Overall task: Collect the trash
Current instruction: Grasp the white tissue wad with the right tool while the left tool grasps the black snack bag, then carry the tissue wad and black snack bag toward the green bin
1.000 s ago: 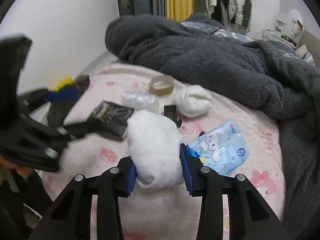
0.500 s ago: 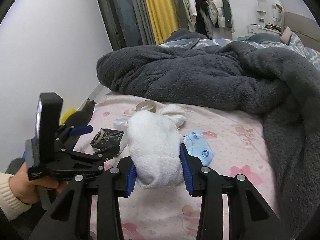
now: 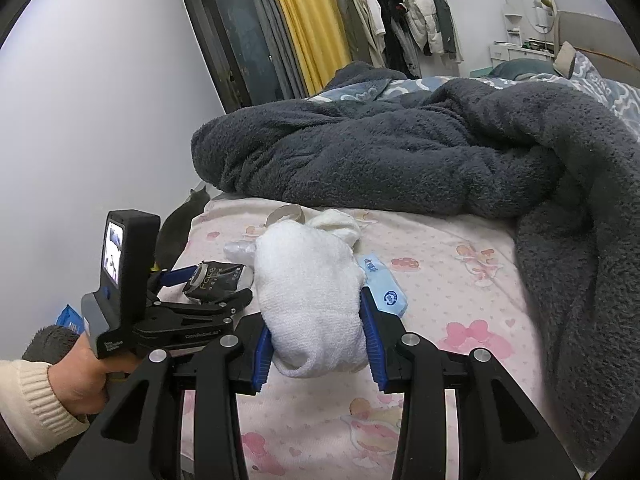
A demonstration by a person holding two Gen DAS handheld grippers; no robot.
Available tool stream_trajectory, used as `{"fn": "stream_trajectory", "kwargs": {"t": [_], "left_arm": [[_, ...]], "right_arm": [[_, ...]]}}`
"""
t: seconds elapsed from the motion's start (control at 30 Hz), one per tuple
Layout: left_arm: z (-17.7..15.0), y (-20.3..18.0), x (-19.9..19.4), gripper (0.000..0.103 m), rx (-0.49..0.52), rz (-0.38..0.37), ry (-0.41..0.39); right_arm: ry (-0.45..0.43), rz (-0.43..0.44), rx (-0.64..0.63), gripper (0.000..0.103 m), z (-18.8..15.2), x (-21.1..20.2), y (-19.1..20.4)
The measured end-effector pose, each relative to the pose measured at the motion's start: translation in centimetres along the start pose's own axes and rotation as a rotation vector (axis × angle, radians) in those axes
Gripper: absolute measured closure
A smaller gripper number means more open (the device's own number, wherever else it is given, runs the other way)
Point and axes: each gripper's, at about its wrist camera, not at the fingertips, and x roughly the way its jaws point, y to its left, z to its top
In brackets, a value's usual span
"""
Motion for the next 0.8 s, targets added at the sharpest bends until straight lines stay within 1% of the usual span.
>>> {"fn": "stream_trajectory", "kwargs": {"t": [0.03,0.1,0.2,0.5,0.8], "left_arm": [[-0.1,-0.1,0.1,0.014,0.004,-0.005,0.001],[-0.1,-0.1,0.1,0.021,0.010,-0.010,-0.001],[-0.1,-0.4,-0.2,0.024,0.035,-0.009,-0.011],[-0.4,0.2,-1.4,0.025,0.022,-0.027,-0.024],[-0.7,2.2,-3.5,0.025,-0.011,-0.049,-0.050]], "right_arm": [[-0.001,0.002,0.000,0.063,0.0,-0.1,0.0],[0.000,0.006,-0.001,0.063,0.0,-0.1,-0.1],[0.002,0.013,0.002,0.063,0.0,0.0,-0.1],[-0.004,0.043,-0.003,0.063,0.4,-0.2,0.2],[0.004,0.063,-0.014,0.063,0.8,0.2,1.5]]}}
